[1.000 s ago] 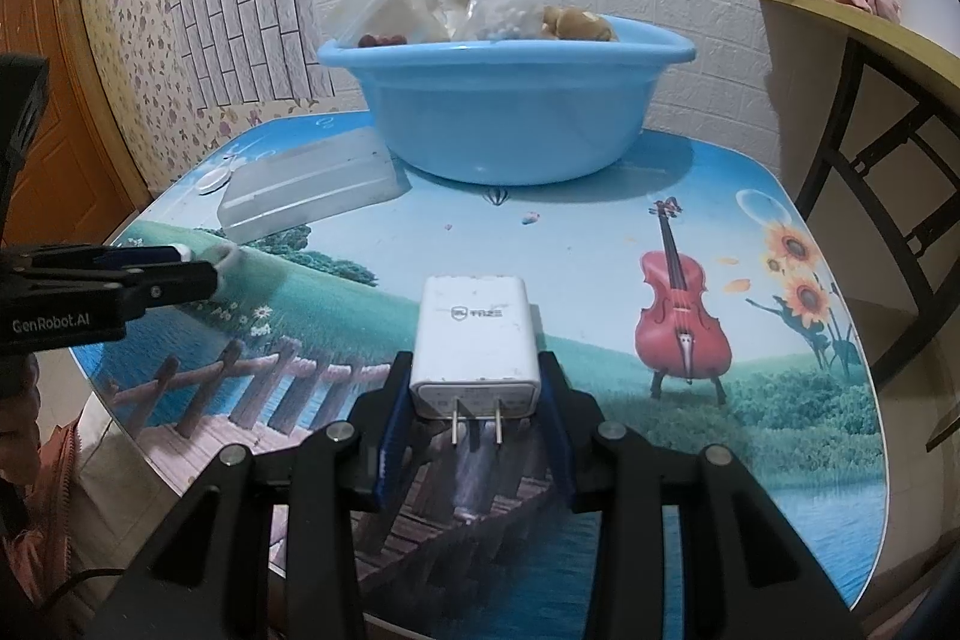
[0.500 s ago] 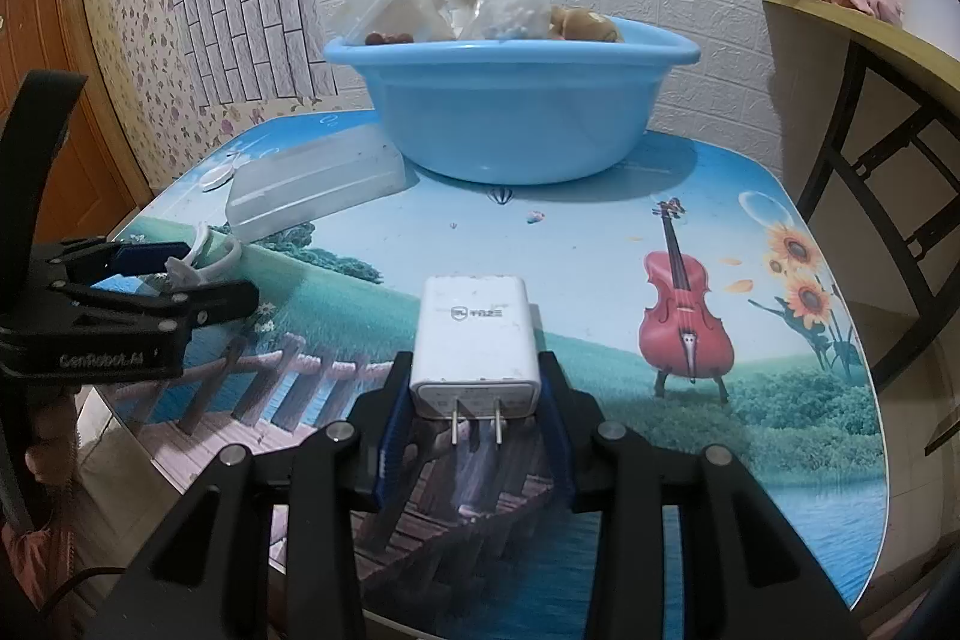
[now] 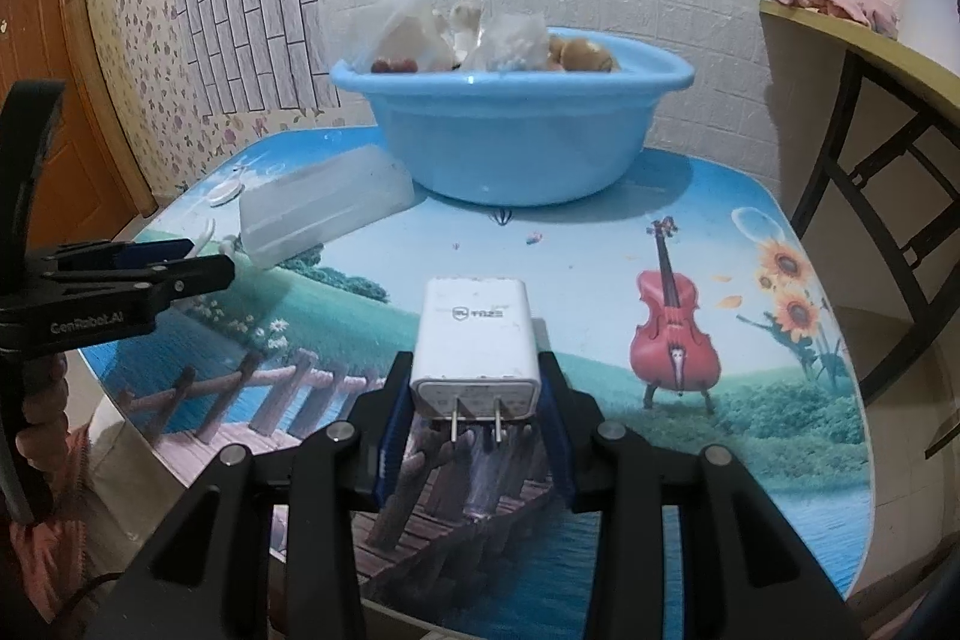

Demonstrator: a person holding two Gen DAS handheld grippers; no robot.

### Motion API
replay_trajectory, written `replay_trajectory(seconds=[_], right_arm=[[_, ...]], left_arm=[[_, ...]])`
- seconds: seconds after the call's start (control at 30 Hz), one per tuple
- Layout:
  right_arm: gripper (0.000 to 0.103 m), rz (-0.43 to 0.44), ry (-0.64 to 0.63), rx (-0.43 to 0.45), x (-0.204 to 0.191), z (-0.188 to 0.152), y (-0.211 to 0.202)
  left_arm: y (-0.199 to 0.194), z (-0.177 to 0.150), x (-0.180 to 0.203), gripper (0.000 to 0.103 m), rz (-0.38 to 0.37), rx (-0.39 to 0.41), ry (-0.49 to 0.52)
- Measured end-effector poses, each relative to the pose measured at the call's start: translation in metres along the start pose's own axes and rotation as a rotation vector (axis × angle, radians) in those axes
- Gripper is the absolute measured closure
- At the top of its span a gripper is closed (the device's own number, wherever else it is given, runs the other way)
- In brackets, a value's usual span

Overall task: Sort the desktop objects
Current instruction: 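Carry the hook into the basin with left tool while right tool drops the charger in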

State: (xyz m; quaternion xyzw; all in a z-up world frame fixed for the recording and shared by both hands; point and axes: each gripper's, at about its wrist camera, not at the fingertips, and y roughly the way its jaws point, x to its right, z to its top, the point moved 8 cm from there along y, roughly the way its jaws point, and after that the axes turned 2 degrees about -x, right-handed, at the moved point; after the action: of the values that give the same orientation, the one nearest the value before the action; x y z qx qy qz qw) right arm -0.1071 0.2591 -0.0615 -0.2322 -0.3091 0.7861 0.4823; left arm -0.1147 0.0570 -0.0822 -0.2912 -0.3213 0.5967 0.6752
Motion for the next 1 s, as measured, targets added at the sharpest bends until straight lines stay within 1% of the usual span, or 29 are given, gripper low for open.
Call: replay_trajectory(seconds=[0.13, 0.33, 0.5, 0.73, 0.9, 1.0], right_arm=[[0.065, 0.019, -0.015, 0.062, -0.006, 0.019, -0.02], [0.065, 0.051, -0.043, 0.122, -0.016, 0.041, -0.038], [0.065, 0.066, -0.047, 0.167, -0.016, 0.06, -0.047], [0.065, 0.047, -0.023, 0.213, 0.001, 0.089, -0.046], [0.065, 0.035, -0.002, 0.234, 0.018, 0.109, -0.035], [0.065, 0.034, 0.005, 0.235, 0.027, 0.12, -0.024]], left_arm=[[-0.028, 0.017, 0.006, 0.052, -0.027, 0.064, 0.0], [-0.064, 0.044, 0.018, 0.052, -0.064, 0.16, 0.015], [-0.074, 0.064, 0.027, 0.052, -0.083, 0.194, 0.019], [-0.071, 0.096, 0.041, 0.052, -0.089, 0.227, 0.053], [-0.058, 0.116, 0.049, 0.052, -0.09, 0.23, 0.07], [-0.044, 0.129, 0.055, 0.052, -0.092, 0.219, 0.081]])
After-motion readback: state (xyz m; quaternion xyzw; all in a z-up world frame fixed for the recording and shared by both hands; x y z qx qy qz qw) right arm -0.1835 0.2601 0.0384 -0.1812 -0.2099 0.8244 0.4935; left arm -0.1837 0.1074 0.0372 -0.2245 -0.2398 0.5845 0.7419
